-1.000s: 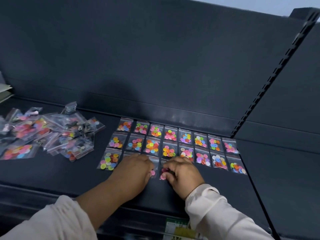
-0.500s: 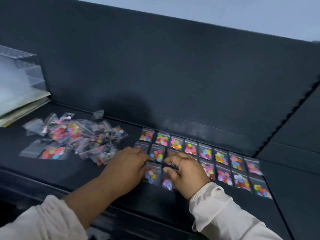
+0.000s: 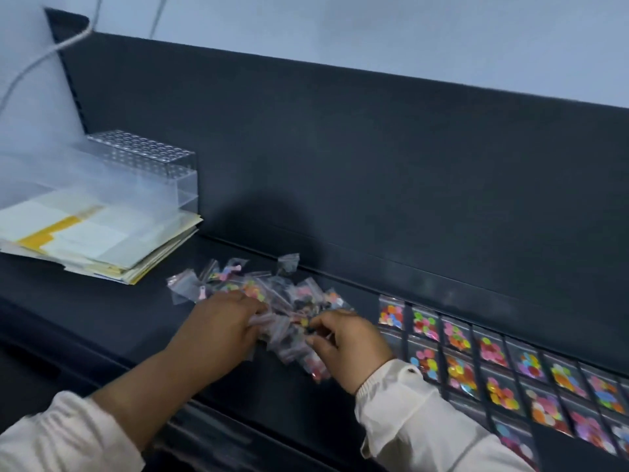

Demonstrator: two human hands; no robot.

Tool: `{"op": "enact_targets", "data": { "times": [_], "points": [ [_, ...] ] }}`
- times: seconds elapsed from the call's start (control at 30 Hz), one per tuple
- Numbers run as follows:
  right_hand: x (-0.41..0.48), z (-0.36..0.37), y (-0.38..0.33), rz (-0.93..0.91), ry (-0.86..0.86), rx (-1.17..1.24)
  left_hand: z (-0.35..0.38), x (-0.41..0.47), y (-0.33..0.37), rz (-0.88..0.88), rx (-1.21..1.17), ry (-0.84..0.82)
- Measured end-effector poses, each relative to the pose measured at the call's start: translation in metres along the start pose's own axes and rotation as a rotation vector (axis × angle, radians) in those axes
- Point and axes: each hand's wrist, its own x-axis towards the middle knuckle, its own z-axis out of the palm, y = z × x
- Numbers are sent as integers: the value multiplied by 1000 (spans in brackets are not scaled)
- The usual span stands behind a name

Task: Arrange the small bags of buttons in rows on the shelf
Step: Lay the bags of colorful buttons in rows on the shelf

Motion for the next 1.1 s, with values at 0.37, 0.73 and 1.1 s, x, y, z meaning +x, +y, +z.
{"op": "enact_targets", "data": {
  "times": [0.37, 0.73, 1.1],
  "points": [
    [63, 65, -51, 90, -96, -1, 9, 25, -88, -71, -147, -74],
    [70, 81, -60, 29, -282, -102, 35, 48, -110, 53, -213, -141],
    [69, 94, -57, -62, -218, -165, 22, 45, -105, -217, -480, -41]
  ]
}}
